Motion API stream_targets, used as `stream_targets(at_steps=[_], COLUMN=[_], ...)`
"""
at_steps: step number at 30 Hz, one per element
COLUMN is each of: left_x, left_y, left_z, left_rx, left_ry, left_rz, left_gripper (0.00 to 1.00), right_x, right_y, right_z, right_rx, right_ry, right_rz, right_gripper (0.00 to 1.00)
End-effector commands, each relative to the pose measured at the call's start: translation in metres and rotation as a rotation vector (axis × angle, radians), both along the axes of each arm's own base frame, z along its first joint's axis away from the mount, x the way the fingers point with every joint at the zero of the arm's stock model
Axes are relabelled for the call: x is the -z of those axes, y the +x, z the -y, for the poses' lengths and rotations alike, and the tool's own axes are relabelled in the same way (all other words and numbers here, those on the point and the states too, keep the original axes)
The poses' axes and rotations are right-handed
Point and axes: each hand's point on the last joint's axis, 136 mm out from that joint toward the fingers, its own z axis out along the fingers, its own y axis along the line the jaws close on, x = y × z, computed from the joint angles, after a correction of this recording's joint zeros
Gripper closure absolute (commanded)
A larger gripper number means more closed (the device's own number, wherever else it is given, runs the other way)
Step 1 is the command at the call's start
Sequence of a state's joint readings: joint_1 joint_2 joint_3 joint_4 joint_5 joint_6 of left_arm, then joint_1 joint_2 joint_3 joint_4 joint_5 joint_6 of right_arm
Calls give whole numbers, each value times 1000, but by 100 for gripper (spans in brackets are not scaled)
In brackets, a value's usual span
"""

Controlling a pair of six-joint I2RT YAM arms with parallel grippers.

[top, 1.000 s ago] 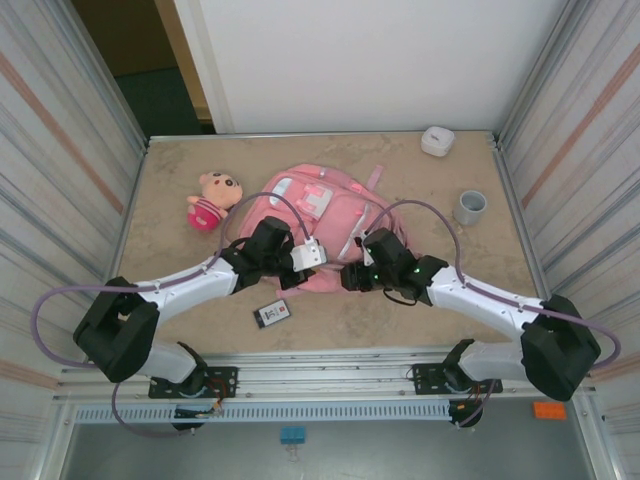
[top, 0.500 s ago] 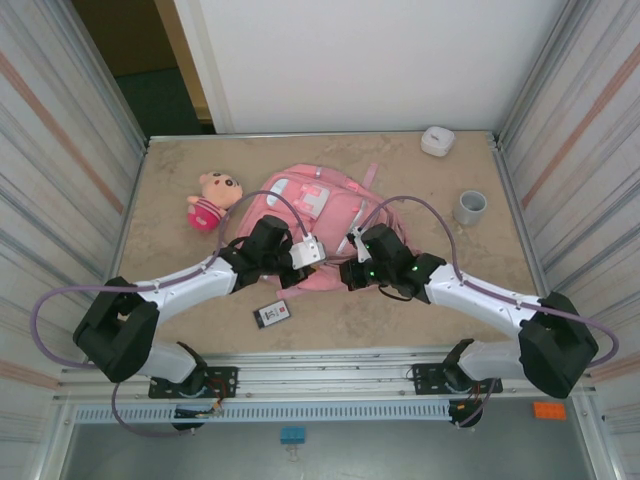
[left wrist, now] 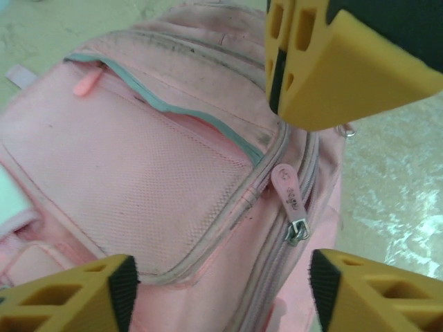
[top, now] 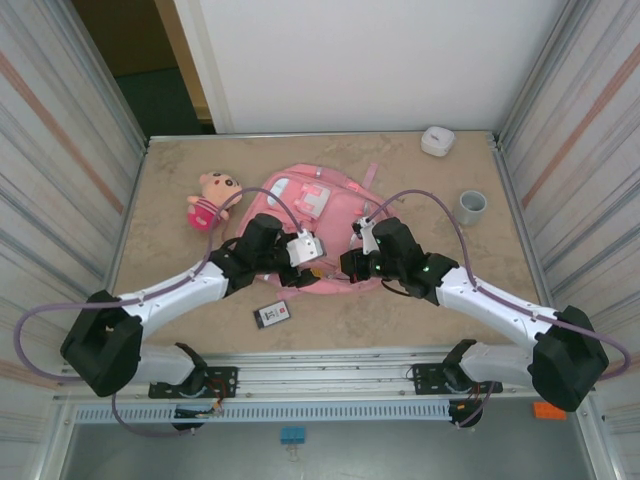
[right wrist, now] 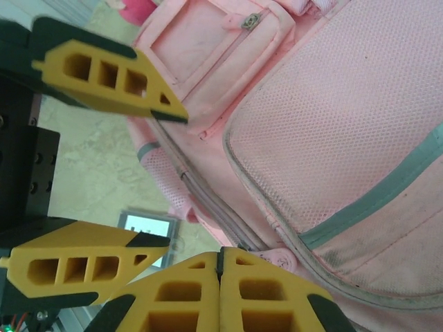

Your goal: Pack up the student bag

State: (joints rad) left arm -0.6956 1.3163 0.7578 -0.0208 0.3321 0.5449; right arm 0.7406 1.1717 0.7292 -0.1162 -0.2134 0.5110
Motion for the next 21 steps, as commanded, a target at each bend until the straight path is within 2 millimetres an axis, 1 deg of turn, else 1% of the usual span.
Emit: stream_targets(at_steps=[1,2,5,9,14,15,16,18,19,21], left_x=[4,7,9,9,22,23,25,28,30,31], left_y=[8,11,21,36,44,45,46,44,42,38], left_z=[-9,-10,-8,2,19,21,24,27,28,29], left_rx=[-16,-16,8,41,116,118,124,143,151,164], left_ry=[77,100,146,172,210,212,213,208,202,190], left_rz=[66,86,138,199,212,215,209,192,184,170], left_gripper=[25,23,17,14,13,14,18,29,36,46], right_x=[5,8,15,17,17,17,19,23,25,28], right_y=[-2,-3,-5,-6,-8,-9,-10,-12,-12,-13], right_z=[6,8,13,21,33,35,37,38,37,33], right_rx=[24,37,62,95,131,131,133,128,121,105], right_ry=[-9,-14,-11,9,32,31,27,24,23,26], right_rz=[-27,-42,-68,-81,-92,-95,-101,-124,-140,-163], right_gripper=[80,73,64,60,56,55,54,51,50,49])
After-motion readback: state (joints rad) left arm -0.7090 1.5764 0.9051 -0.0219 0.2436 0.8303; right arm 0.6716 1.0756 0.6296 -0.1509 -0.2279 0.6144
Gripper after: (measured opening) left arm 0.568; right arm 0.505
